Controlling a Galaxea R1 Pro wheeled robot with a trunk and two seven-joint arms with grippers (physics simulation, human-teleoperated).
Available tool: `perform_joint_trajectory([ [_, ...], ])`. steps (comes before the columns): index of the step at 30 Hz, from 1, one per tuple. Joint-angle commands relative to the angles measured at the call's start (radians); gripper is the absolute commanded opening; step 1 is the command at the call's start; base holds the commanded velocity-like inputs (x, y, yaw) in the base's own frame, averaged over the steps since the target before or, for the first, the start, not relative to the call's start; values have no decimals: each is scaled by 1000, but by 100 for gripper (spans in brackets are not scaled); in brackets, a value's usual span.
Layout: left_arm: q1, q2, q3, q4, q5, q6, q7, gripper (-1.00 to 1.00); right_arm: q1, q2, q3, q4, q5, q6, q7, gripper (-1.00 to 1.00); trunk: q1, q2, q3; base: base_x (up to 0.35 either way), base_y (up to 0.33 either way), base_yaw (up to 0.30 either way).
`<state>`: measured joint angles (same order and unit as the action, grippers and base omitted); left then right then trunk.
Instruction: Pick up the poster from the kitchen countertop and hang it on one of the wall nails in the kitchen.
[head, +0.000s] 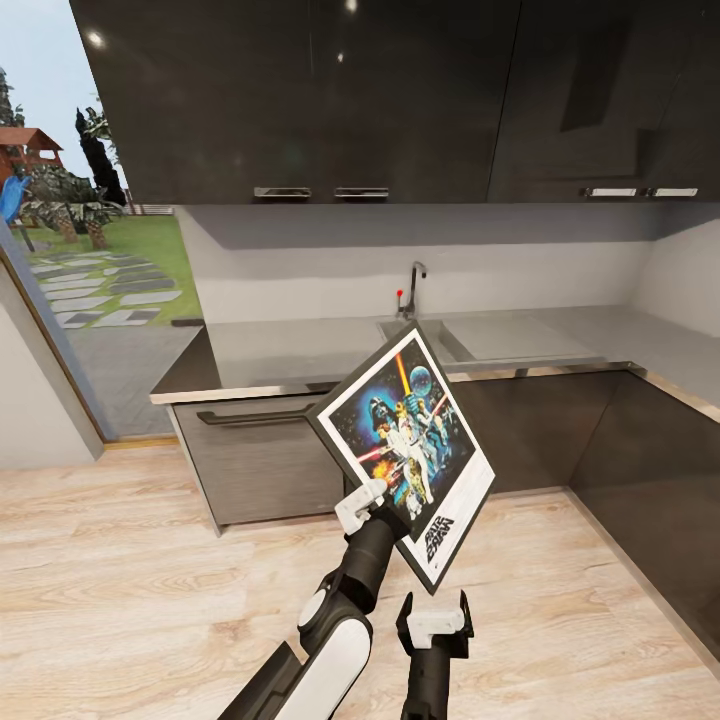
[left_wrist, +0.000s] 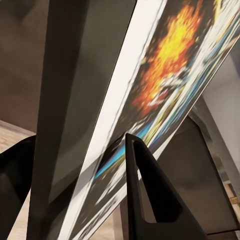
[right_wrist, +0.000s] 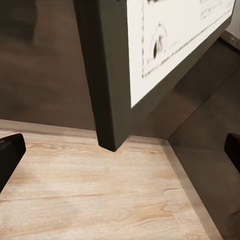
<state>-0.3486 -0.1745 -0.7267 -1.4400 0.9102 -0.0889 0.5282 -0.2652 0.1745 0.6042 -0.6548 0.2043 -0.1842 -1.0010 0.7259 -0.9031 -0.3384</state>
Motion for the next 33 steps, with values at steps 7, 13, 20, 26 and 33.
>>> perform_joint_trajectory([
  [7,-1,0,-12,-2,13,-8,5,-100,-2,0,2,1,0,-5,-4,100,0,-1,-1,0,0,0],
  [13,-1,0,-27,-2,13,-9,6,-100,-3,0,2,1,0,-5,-4,100,0,-1,-1,0,0,0],
  [20,-1,0,-34,-2,13,-8,11,-100,-3,0,2,1,0,-4,-4,100,0,-1,-1,0,0,0],
  [26,-1,0,-47,-2,13,-9,24,-100,-6,0,2,1,0,-4,-5,100,0,-1,-1,0,0,0],
  [33,-1,0,-62,-2,13,-9,25,-100,-6,0,2,1,0,-4,-46,100,0,-1,-1,0,0,0],
])
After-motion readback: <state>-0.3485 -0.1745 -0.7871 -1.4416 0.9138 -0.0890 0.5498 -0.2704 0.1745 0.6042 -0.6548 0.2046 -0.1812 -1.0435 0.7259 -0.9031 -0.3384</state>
